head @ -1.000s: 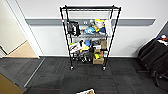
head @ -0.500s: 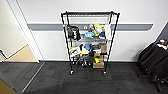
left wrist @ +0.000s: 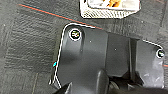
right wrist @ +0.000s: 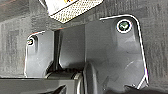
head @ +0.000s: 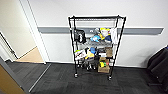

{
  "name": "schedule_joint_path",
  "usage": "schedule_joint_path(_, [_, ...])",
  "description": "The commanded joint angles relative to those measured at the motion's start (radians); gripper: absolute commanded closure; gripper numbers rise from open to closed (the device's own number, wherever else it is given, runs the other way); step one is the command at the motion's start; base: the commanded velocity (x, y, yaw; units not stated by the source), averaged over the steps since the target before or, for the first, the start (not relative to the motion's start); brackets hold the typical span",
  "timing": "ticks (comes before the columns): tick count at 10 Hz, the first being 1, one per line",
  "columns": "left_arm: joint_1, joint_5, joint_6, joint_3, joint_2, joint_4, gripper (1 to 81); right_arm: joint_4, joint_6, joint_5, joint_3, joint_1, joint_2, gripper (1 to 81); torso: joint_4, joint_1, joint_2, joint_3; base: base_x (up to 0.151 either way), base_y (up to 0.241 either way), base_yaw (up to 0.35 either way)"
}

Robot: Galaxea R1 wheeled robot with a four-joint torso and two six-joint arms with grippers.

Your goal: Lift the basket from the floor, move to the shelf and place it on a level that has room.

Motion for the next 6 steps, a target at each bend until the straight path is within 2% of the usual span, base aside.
schedule_joint_path(1, [-0.051, 0.077, 0.004, -0.005, -0.026, -0.016, 1.0, 0.043, 0.006, -0.091, 0.019, 0.098, -0.027, 1.0, -0.005, 0.062, -0.095, 0.000, 0.000, 0.000, 0.000])
schedule_joint_path(2, [-0.064, 0.077, 0.004, -0.008, -0.026, -0.016, 1.0, 0.071, 0.006, -0.099, 0.022, 0.126, -0.036, 1.0, 0.018, 0.076, -0.118, 0.000, 0.000, 0.000, 0.000])
schedule_joint_path(3, [-0.079, 0.078, 0.004, -0.008, -0.026, -0.018, 1.0, 0.082, 0.006, -0.110, 0.030, 0.152, -0.047, 1.0, 0.028, 0.093, -0.145, -0.034, 0.000, 0.000, 0.000])
schedule_joint_path(4, [-0.096, 0.080, 0.003, -0.008, -0.024, -0.018, 1.0, 0.096, 0.006, -0.128, 0.045, 0.181, -0.064, 1.0, 0.030, 0.112, -0.174, -0.093, 0.000, 0.000, 0.000])
schedule_joint_path(6, [-0.120, 0.088, 0.001, -0.008, -0.019, -0.019, 1.0, 0.111, 0.006, -0.143, 0.074, 0.217, -0.085, 1.0, 0.030, 0.143, -0.226, -0.120, 0.000, 0.000, 0.000])
